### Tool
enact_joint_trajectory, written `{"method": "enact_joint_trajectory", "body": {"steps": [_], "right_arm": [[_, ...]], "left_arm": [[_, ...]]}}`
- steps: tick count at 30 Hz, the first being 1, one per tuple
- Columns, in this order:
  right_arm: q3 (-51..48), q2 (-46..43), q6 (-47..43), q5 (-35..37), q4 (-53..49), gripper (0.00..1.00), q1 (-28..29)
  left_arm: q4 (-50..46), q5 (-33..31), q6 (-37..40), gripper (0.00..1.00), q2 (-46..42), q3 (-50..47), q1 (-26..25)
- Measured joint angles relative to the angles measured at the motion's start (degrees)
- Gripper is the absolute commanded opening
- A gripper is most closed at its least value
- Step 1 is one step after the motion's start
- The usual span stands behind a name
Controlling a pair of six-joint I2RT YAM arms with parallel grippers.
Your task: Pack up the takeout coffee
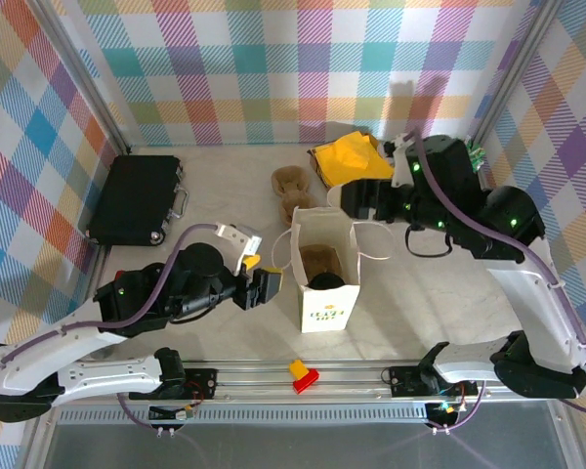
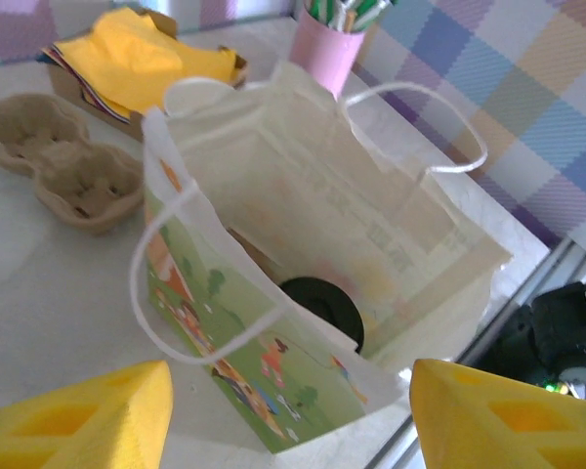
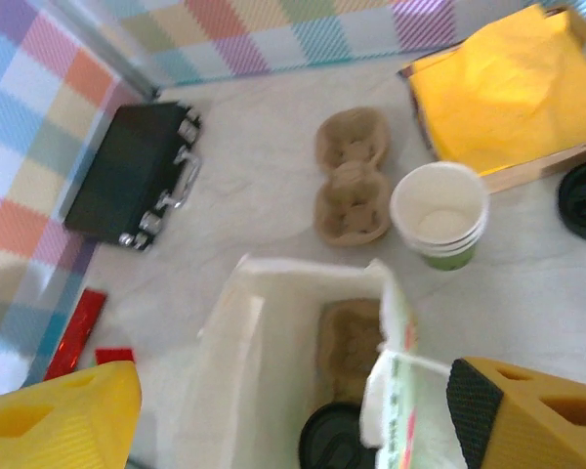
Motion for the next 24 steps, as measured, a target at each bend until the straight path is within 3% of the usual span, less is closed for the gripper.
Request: {"method": "enact_joint_trajectory", "body": {"steps": [7,20,24], "right_arm": [[3.2,4.7,-3.8,-3.9,0.1,0.86,-11.1],[5.3,13.1,-9.4,-4.6,2.5,0.86,-27.4],[5.7,16.2,-11.3,-3.7,4.0,0.85,-30.9]], "left_arm": [[-2.5,-5.4,0.2,0.69,2.4,5.4,2.1],[-2.8,-9.0,2.1,0.78,5.6,7.7,17.0],[-0.9,-9.0,4.1,0.8,7.2,7.6,19.1]]}}
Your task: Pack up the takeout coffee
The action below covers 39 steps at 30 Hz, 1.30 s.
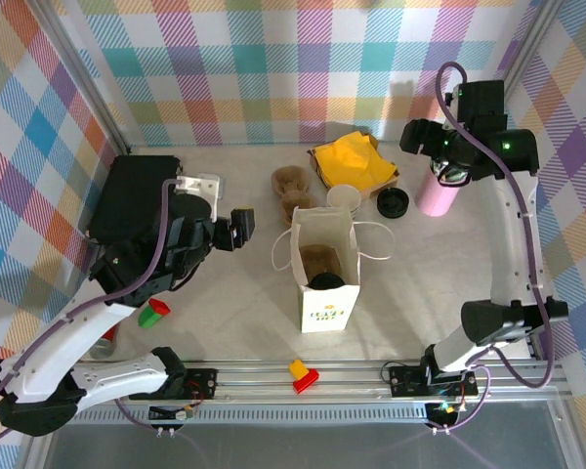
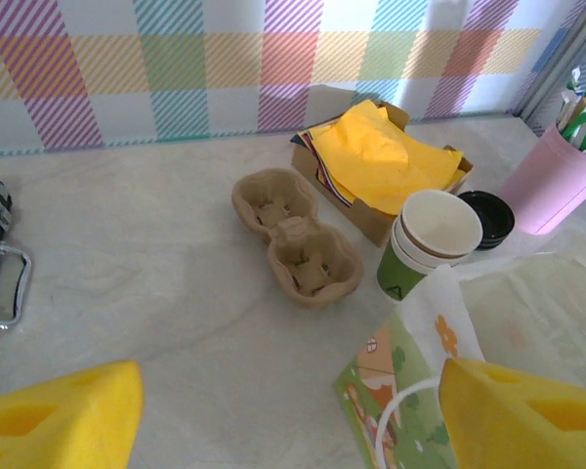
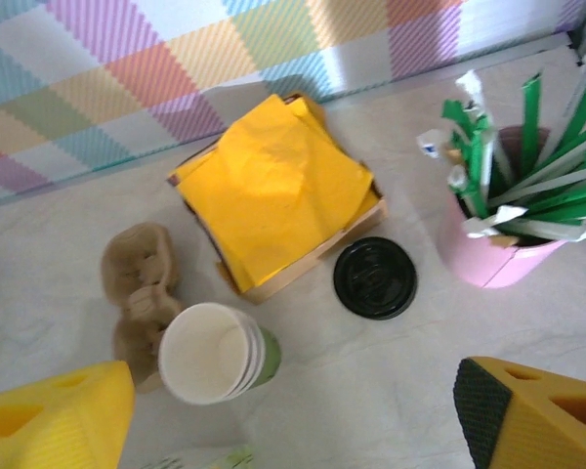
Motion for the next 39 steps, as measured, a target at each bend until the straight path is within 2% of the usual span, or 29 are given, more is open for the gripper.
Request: {"method": "enact_joint_trajectory", "body": {"steps": [5,12,21,30,39], "right_arm": [[0.2,4.4,-1.9,0.3,2.7,0.79,-4.1],[0.3,10.1,-1.9,0.2,6.7,0.65,-8.8],[2.1,17.2,-0.4,0.2,12.2,0.51,-11.5],[4.6,23.9,0.2,-0.4,13.1,0.44,-12.2],[5.5,26.5,0.4,-0.4,13.2,0.39,-12.2]], "left_arm": [[2.9,0.2,2.4,0.81,1.4,-0.5,0.9],[6.2,1.5,5.1,0.8,3.5,-2.6,2.1],[9.1,2.9,6.7,0.8,5.0,-3.7,3.0],[11.6,4.1,8.4,0.79,5.6,-3.8,3.2],[11.6,5.4,9.3,0.79,7.1,-3.8,3.2]]}}
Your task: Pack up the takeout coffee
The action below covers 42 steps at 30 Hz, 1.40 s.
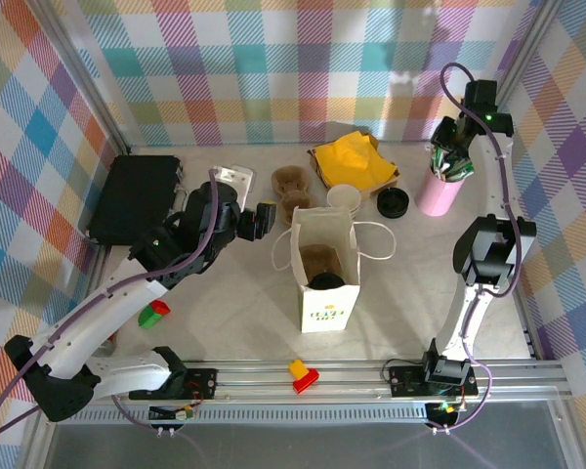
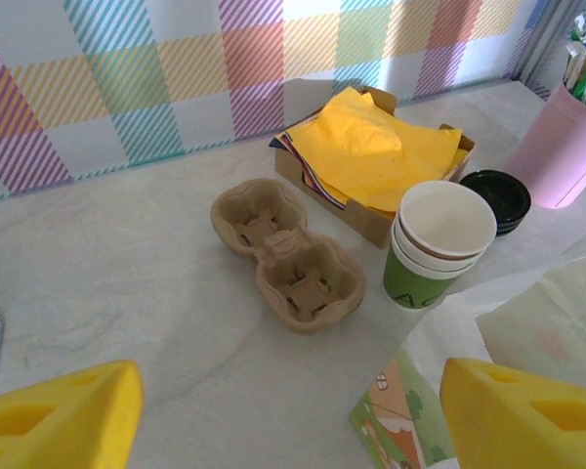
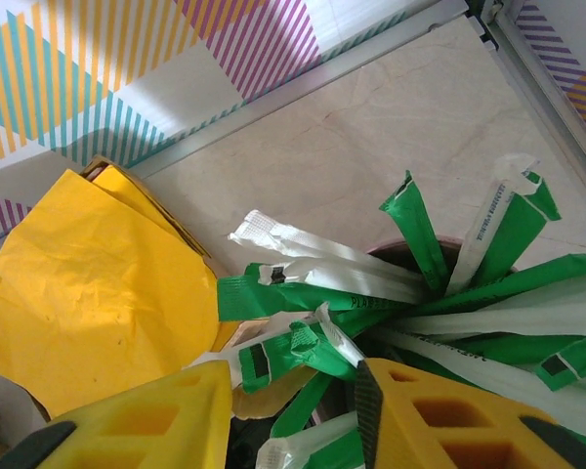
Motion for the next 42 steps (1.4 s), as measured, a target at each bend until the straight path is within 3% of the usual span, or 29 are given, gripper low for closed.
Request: {"method": "enact_joint_trajectory", "body": {"steps": [32,42], "right_arm": [[4.6,5.2,0.2,-2.2,-0.2,0.25,-0.6],[4.8,5.9,0.2,-2.4,-0.4,0.15,-0.6]], "left_arm": [[-0.3,2.8,0.0,0.79,0.2,0.0,0.4],[-0.5,3.2,0.0,0.78,0.6,0.2,0.4]]}}
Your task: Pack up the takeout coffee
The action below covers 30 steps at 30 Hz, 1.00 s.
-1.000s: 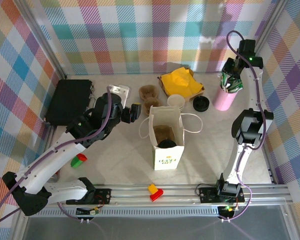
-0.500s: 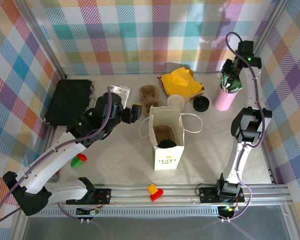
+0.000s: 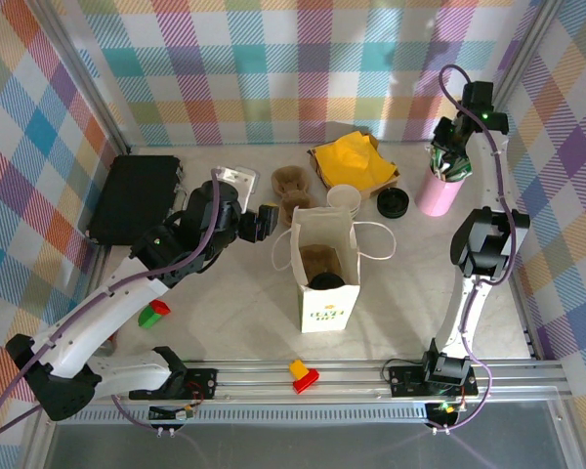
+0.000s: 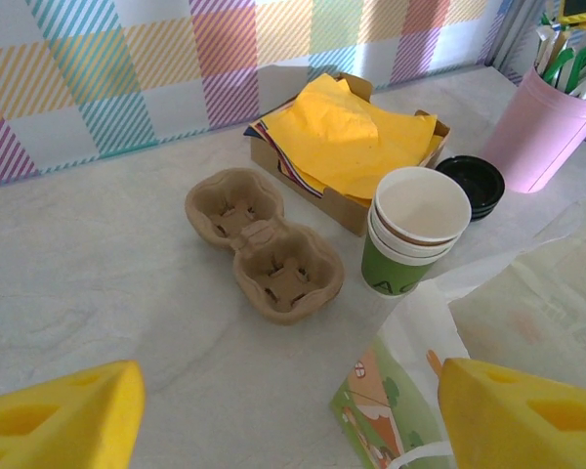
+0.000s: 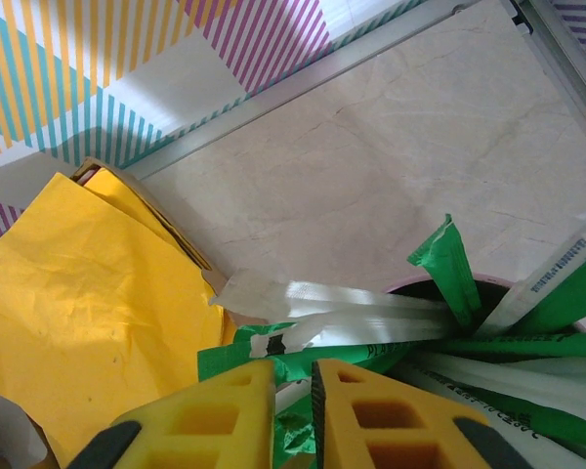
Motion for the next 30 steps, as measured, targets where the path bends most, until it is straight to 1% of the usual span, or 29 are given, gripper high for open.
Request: {"method": "enact_joint_trajectory", "body": {"steps": [11,17,23,30], "right_arm": [[1.5,0.0,0.0,0.0,-0.9,0.06,0.0],[1.5,-0.9,0.0,0.0,-2.3,0.05,0.0],[0.2,-7.1,0.0,-1.0,-2.4,0.01,0.0],[-0.5,-13.4,0.0,-3.0,-2.4,0.0,0.0]], "left_arm": [[-0.2,0.9,0.0,0.78,0.3,0.9,0.0],[-0.5,1.4,-0.3,0.78,0.2,1.2,0.0],[-0.5,1.4,-0.8,0.78,-0.8,0.9,0.0],[-2.7,2.1,-5.5,0.78,-1.4,0.7,0.0]]}}
